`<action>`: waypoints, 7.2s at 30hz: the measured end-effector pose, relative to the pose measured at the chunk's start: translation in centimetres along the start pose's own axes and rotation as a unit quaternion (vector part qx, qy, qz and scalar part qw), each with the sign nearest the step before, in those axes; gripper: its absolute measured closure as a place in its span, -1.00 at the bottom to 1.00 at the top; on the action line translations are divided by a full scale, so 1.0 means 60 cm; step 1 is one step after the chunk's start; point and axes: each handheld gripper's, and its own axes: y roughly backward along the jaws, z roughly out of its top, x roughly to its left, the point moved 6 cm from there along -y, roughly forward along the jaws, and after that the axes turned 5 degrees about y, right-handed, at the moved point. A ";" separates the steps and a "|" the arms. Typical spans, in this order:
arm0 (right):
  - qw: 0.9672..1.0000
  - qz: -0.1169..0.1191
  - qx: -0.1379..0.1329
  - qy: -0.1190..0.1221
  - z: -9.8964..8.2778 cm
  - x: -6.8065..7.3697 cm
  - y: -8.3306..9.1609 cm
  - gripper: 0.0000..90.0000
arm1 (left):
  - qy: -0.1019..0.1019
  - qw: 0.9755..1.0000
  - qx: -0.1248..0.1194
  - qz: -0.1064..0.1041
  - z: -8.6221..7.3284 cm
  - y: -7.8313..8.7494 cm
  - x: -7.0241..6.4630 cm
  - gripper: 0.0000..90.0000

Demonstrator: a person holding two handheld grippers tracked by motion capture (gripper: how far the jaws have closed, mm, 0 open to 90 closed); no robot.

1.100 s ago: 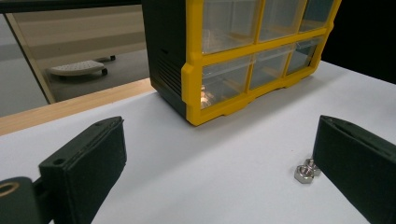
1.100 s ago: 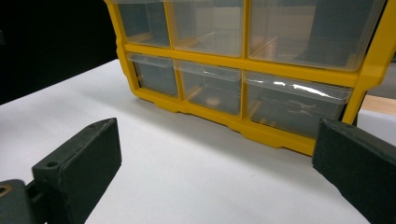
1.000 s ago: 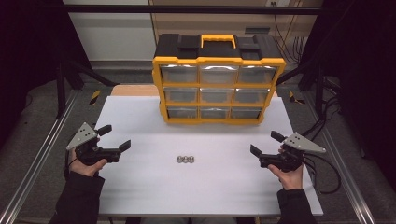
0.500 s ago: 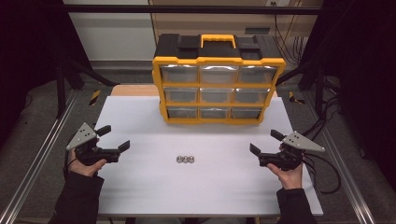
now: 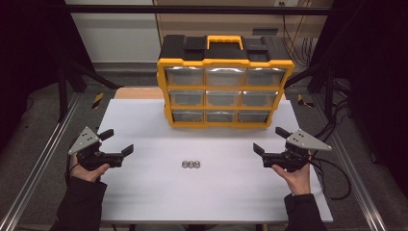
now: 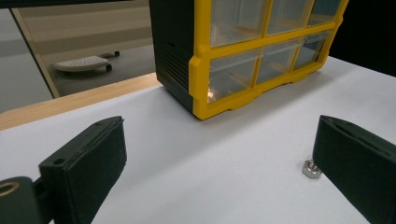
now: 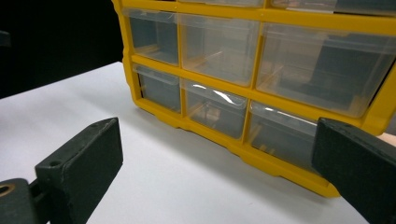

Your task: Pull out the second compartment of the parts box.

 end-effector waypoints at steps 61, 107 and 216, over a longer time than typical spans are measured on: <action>0.967 -0.016 0.101 0.232 0.184 0.037 -0.134 -0.82 | -0.015 1.000 -0.002 0.000 -0.004 -0.007 -0.009 -0.96; 0.896 -0.042 0.108 0.430 0.226 0.045 -0.187 -0.84 | -0.018 1.000 0.001 0.000 -0.006 -0.009 -0.010 -0.96; 0.808 -0.105 0.063 0.577 0.260 0.015 -0.247 0.63 | -0.021 1.000 0.007 -0.005 -0.012 -0.016 -0.011 -0.95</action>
